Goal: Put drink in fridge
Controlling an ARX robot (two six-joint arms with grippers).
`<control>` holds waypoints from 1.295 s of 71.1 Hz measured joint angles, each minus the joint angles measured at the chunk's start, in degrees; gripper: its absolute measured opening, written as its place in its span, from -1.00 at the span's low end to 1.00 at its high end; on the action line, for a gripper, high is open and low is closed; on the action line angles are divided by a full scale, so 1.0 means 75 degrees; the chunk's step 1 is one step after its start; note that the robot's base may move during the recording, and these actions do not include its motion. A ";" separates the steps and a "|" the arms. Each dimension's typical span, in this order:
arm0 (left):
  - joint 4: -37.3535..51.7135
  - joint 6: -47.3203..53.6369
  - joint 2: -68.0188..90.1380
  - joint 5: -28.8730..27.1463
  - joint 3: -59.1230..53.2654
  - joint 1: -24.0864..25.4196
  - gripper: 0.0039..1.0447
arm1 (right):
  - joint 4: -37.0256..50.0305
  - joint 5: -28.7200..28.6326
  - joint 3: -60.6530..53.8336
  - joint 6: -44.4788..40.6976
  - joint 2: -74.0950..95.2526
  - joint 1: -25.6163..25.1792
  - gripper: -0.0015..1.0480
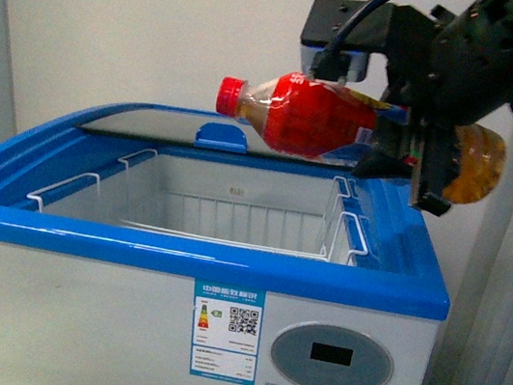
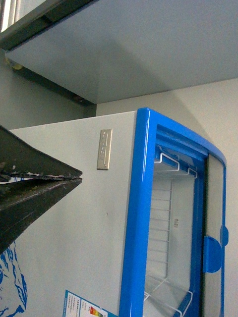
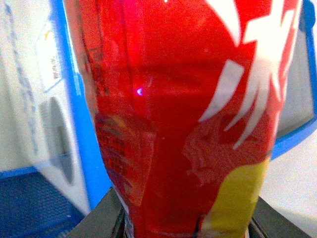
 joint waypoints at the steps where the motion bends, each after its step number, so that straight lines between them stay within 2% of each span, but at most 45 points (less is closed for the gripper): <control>1: -0.0032 -0.0003 -0.0047 0.0000 -0.0012 0.0000 -0.96 | 0.0000 0.0038 0.0087 -0.0017 0.0079 0.0015 -0.27; 8: -0.0286 -0.0003 -0.0396 -0.0003 -0.0122 0.0003 -0.96 | 0.0029 0.0393 0.0621 -0.0271 0.0650 0.0125 -0.27; 13: -0.0041 -0.0003 -0.0504 0.0000 -0.0364 0.0003 -0.96 | 0.0070 0.0548 0.0895 -0.0382 0.1032 0.0189 -0.27; 21: -0.0592 -0.0003 -0.1099 -0.0003 -0.0437 0.0000 -0.96 | 0.0615 0.0796 0.1314 -0.0536 0.1722 0.0289 -0.27; 52: -0.2157 -0.0006 -0.2760 0.0000 -0.0437 0.0000 -0.96 | 0.1827 0.1011 0.2398 -0.0595 0.3544 0.0516 -0.27; 67: -0.2707 -0.0006 -0.3328 0.0000 -0.0437 0.0000 -0.96 | 0.2043 0.1046 0.2538 -0.0510 0.3949 0.0609 -0.27; 92: -0.3401 -0.0006 -0.4016 0.0000 -0.0437 0.0000 -0.96 | 0.2707 0.0807 0.2034 -0.0236 0.3719 0.0583 0.81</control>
